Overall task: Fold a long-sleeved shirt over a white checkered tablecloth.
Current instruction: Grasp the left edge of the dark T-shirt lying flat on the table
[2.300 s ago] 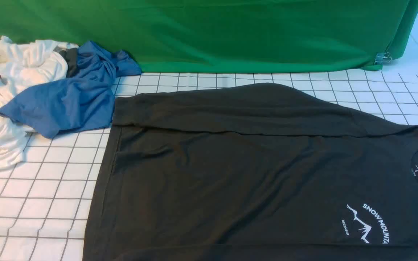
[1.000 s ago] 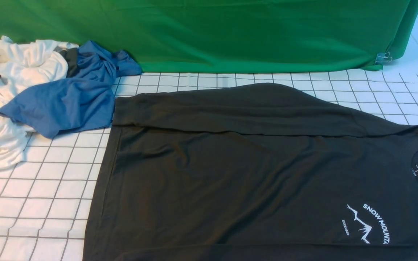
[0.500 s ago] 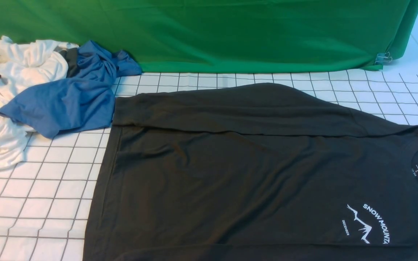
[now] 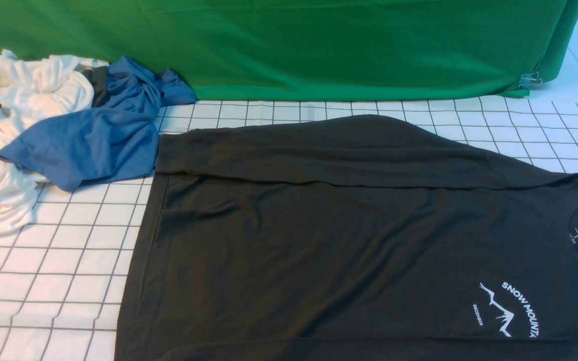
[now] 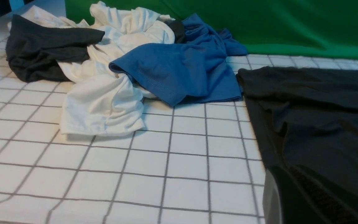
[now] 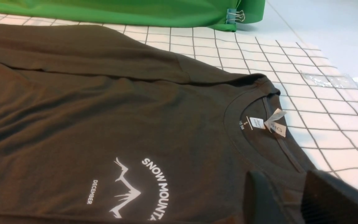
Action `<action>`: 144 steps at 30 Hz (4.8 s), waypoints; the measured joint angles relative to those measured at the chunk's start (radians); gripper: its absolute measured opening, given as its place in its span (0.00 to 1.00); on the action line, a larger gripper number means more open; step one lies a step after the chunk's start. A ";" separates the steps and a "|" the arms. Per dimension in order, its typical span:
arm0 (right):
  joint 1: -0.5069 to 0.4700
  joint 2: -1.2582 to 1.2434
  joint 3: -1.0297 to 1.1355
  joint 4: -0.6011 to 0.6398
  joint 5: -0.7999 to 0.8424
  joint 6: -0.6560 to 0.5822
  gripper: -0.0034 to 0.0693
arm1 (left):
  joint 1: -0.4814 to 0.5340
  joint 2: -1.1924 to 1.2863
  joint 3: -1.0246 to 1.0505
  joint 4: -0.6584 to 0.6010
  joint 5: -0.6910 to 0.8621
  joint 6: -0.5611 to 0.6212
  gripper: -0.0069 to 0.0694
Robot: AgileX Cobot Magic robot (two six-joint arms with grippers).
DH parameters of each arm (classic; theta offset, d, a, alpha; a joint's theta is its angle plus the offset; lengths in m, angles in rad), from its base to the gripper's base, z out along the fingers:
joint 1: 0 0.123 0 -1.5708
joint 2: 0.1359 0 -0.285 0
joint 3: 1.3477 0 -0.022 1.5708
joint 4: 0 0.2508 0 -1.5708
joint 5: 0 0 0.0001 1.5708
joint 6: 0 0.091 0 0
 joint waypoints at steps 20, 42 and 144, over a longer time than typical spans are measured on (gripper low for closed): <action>0.000 0.000 0.000 0.097 -0.009 1.023 0.38 | 0.000 0.000 -0.001 -0.691 -0.041 -0.247 0.05; 0.155 0.691 -0.706 0.103 0.296 -0.163 0.07 | -0.064 0.789 -0.881 -0.120 0.926 0.300 0.05; 0.488 0.834 -0.819 0.124 0.621 -0.311 0.07 | -0.565 1.667 -1.056 0.306 0.898 0.187 0.06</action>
